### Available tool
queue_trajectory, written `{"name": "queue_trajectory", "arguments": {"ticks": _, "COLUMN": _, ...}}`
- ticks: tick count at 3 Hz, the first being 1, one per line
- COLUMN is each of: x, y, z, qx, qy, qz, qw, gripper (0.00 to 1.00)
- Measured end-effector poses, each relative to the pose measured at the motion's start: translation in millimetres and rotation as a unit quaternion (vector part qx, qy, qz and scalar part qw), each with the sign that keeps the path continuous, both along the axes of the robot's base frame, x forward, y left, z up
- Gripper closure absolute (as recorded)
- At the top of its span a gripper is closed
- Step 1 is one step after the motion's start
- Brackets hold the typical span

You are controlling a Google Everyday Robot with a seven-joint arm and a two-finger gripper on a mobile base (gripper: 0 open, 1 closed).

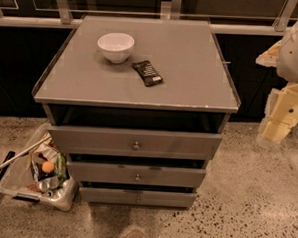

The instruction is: Open bottom drawer

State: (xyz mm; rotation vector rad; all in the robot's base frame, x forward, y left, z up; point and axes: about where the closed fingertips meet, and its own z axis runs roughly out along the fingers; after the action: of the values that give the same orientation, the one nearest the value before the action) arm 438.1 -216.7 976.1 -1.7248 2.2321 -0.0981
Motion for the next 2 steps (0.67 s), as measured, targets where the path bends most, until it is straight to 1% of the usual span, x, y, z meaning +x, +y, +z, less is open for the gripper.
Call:
{"name": "queue_trajectory", "arguments": {"ticks": 1, "x": 0, "y": 1, "z": 0, "qx": 0.003, "qy": -0.002, "qz": 0.0, "qw": 1.0, "gripper": 0.0}}
{"name": "queue_trajectory", "arguments": {"ticks": 2, "x": -3, "y": 1, "z": -18, "qx": 0.011, "qy": 0.009, "qz": -0.01, "qw": 0.9999, "gripper": 0.0}}
